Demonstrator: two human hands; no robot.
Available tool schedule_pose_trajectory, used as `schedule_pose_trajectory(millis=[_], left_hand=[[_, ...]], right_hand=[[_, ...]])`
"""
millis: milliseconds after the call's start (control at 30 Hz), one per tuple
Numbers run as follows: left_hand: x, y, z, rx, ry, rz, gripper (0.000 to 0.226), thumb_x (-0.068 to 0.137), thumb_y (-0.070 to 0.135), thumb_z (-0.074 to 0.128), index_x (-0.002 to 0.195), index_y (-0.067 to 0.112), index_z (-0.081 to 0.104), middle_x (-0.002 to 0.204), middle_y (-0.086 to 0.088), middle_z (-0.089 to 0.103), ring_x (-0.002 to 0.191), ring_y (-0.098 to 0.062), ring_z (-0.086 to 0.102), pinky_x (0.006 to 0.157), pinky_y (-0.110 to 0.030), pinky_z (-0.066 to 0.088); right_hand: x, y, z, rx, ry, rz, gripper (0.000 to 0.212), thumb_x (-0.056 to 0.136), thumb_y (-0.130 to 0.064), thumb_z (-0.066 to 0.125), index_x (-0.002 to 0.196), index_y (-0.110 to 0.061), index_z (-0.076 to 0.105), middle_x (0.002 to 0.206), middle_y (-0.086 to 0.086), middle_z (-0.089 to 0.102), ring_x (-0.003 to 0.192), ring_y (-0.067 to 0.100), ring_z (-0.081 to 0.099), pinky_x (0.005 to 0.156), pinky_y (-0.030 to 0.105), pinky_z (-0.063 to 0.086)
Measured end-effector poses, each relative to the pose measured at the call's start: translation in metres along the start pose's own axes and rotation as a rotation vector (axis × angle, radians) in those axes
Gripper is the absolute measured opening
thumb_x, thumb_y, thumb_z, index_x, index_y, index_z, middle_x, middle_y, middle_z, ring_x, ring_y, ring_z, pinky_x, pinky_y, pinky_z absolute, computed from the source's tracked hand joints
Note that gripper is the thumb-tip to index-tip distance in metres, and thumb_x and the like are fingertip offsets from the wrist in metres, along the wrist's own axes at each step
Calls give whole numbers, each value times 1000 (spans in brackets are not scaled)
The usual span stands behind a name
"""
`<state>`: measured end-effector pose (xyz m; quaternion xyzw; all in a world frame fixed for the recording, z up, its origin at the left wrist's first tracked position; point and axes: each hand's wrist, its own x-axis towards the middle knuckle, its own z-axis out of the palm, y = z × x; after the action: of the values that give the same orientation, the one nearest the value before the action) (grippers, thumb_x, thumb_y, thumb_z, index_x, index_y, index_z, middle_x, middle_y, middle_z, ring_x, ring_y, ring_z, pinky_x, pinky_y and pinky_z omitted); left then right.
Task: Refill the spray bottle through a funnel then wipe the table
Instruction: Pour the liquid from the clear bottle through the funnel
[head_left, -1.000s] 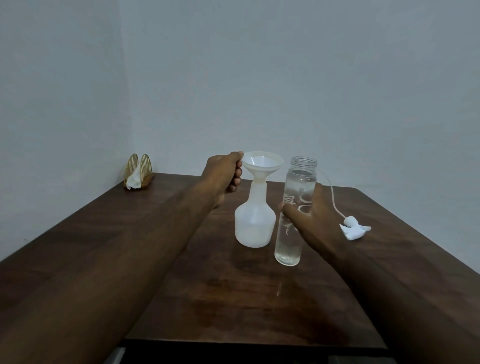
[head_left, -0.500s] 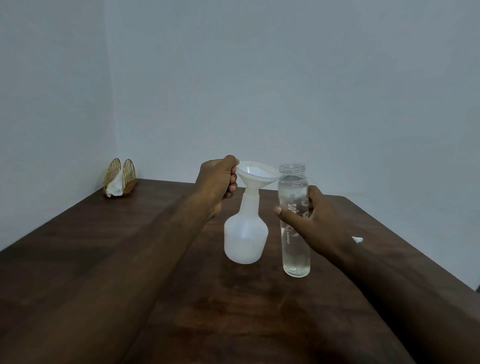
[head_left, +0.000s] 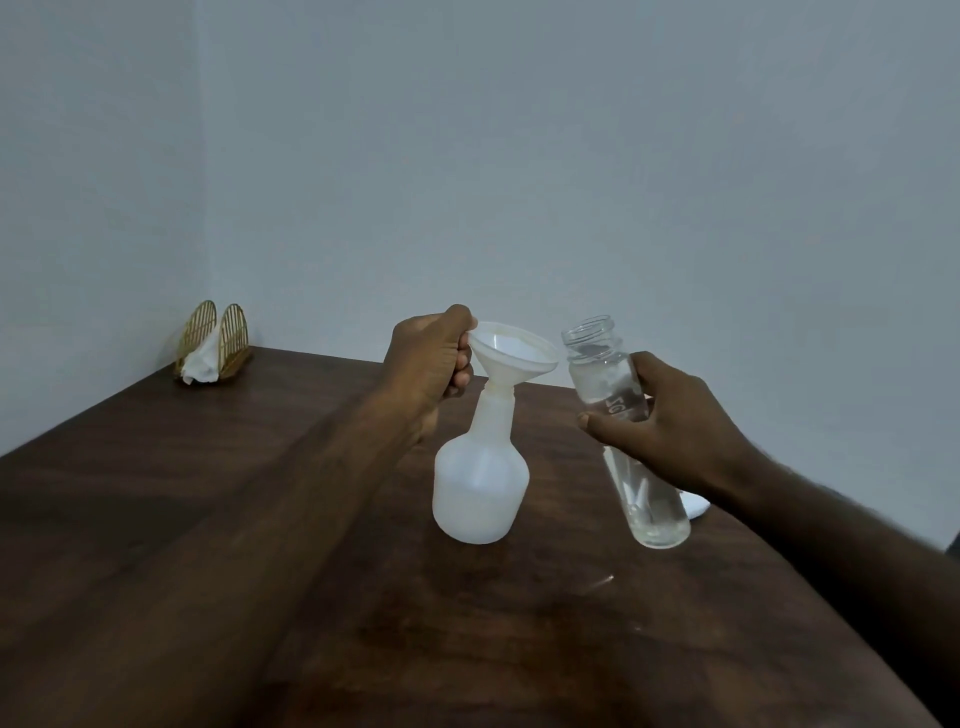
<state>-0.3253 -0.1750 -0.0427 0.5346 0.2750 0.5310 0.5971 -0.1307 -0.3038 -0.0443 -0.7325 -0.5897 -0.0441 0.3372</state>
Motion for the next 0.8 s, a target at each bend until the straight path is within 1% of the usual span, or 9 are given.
schedule_pose_trajectory(millis=[100, 233, 367, 467, 533, 600, 667, 733, 800], left_hand=[[1, 0, 0, 1, 1, 5, 31, 84, 18, 56, 56, 15, 42, 47, 1, 37, 40, -13, 33, 42, -21, 29], [2, 0, 2, 1, 1, 8, 31, 85, 18, 55, 55, 15, 44, 46, 1, 37, 39, -13, 34, 43, -21, 31], [4, -1, 3, -31, -2, 3, 33, 85, 16, 54, 53, 15, 44, 44, 1, 37, 38, -12, 36, 41, -20, 32], [4, -2, 4, -81, -11, -4, 32, 84, 14, 54, 54, 14, 43, 44, 1, 36, 39, -12, 37, 40, -20, 31], [5, -3, 4, -103, -14, -11, 33, 84, 13, 54, 53, 14, 44, 44, 1, 36, 39, -13, 38, 40, -20, 32], [5, -3, 3, -125, -23, -17, 35, 84, 13, 54, 50, 15, 45, 44, 1, 36, 39, -13, 40, 41, -21, 33], [5, -4, 2, -145, -28, -20, 36, 85, 13, 53, 50, 15, 44, 43, 0, 35, 39, -13, 40, 40, -21, 34], [5, -4, 2, -154, -30, -22, 35, 85, 12, 53, 52, 14, 43, 43, 0, 35, 38, -12, 41, 40, -20, 34], [5, -4, 2, -156, -25, -23, 34, 86, 12, 53, 54, 14, 42, 43, 0, 35, 38, -12, 42, 39, -20, 34]], right_hand=[[2, 4, -3, -48, -28, -20, 38, 65, -60, 70, 95, -43, 52, 88, -18, 68, 79, 2, 66, 74, 38, 57], [4, 3, -7, -64, -40, -86, 34, 72, -47, 78, 92, -36, 53, 87, -16, 68, 76, -2, 64, 67, 26, 50], [8, 0, -12, -91, -45, -129, 37, 72, -44, 78, 96, -28, 56, 88, -13, 70, 78, 4, 66, 72, 31, 54], [10, -3, -17, -125, -57, -139, 40, 71, -44, 78, 99, -27, 57, 88, -12, 69, 77, 6, 66, 70, 31, 55], [12, -6, -21, -171, -61, -149, 40, 70, -42, 79, 98, -26, 56, 84, -9, 68, 74, 7, 64, 66, 29, 52], [14, -10, -26, -225, -70, -154, 40, 70, -41, 79, 98, -26, 54, 81, -7, 66, 71, 6, 60, 60, 26, 45], [16, -13, -29, -258, -80, -160, 43, 70, -41, 79, 103, -24, 57, 83, -6, 66, 73, 9, 60, 61, 27, 46], [17, -15, -33, -290, -88, -167, 51, 71, -42, 79, 113, -22, 58, 89, -5, 67, 78, 14, 61, 67, 30, 48], [19, -17, -36, -322, -89, -185, 58, 71, -41, 80, 120, -21, 58, 95, -4, 68, 82, 16, 60, 69, 30, 44]])
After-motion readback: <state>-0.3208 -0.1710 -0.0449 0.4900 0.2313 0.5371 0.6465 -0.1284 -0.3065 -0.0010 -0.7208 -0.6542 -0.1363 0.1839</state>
